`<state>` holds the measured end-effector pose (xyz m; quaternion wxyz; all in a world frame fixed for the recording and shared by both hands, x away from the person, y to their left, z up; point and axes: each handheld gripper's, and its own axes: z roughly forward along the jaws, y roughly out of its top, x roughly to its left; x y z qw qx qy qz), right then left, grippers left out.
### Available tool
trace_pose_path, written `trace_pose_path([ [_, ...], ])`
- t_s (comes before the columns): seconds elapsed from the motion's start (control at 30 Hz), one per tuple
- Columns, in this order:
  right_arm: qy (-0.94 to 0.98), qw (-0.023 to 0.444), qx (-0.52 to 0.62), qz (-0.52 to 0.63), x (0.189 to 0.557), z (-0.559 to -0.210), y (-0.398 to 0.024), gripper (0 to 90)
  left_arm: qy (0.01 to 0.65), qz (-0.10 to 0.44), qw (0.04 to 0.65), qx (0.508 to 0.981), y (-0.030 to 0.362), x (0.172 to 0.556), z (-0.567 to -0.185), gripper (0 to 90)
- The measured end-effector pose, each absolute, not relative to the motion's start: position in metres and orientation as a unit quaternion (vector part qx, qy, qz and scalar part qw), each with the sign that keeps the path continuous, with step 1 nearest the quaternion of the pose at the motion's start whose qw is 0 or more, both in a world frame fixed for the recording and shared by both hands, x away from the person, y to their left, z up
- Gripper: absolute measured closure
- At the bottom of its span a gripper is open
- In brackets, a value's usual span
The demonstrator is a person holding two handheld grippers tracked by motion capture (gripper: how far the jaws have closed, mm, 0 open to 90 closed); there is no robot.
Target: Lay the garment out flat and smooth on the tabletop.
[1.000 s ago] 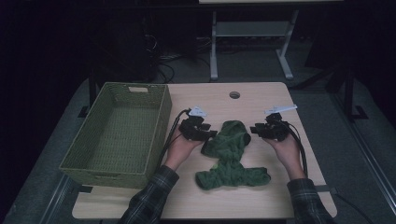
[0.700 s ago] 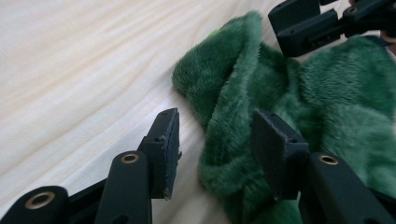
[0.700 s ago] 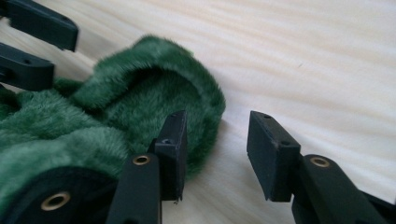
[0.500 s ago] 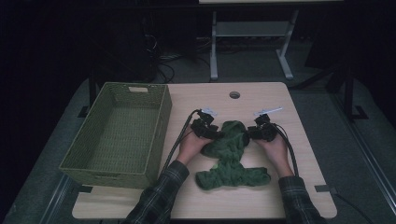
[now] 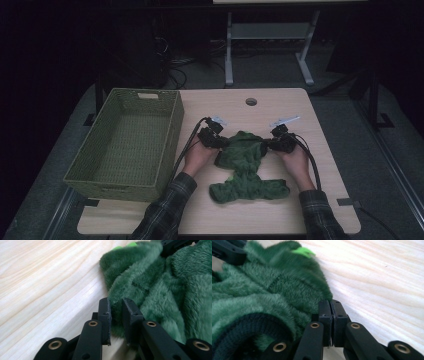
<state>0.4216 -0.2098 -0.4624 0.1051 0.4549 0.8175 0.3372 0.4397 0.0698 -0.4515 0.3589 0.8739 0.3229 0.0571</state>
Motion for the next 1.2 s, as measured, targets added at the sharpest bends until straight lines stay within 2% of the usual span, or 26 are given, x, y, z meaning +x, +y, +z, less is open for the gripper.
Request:
trace_pose_path([
  [0.2,0.809,0.112,0.462,0.345,0.421,-0.459,-0.216,88.0,0.332,0.057,0.365,0.868,0.08,0.439,-0.455,80.2],
  [0.27,0.811,0.114,0.458,0.347,0.421,-0.459,-0.216,88.0,0.333,0.056,0.375,0.863,0.079,0.439,-0.456,77.0],
  [0.33,0.811,0.114,0.458,0.346,0.421,-0.459,-0.215,88.0,0.334,0.057,0.381,0.86,0.078,0.442,-0.457,69.3],
  [0.47,0.813,0.114,0.456,0.345,0.422,-0.46,-0.214,87.9,0.332,0.037,0.396,0.856,0.072,0.446,-0.46,63.8],
  [0.63,0.813,0.114,0.455,0.344,0.423,-0.462,-0.215,88.0,0.329,0.036,0.389,0.86,0.063,0.448,-0.465,61.6],
  [0.77,0.814,0.116,0.455,0.343,0.422,-0.462,-0.216,88.0,0.311,0.041,0.372,0.874,0.054,0.446,-0.467,72.4],
  [0.87,0.813,0.117,0.455,0.343,0.422,-0.461,-0.216,88.0,0.297,0.046,0.355,0.885,0.05,0.443,-0.466,86.0],
  [0.9,0.813,0.117,0.455,0.343,0.422,-0.461,-0.216,88.0,0.297,0.046,0.355,0.885,0.05,0.443,-0.466,87.7],
  [1.2,0.796,0.135,0.458,0.371,0.421,-0.45,-0.228,88.8,0.337,0.101,0.393,0.85,0.07,0.446,-0.449,89.1],
])
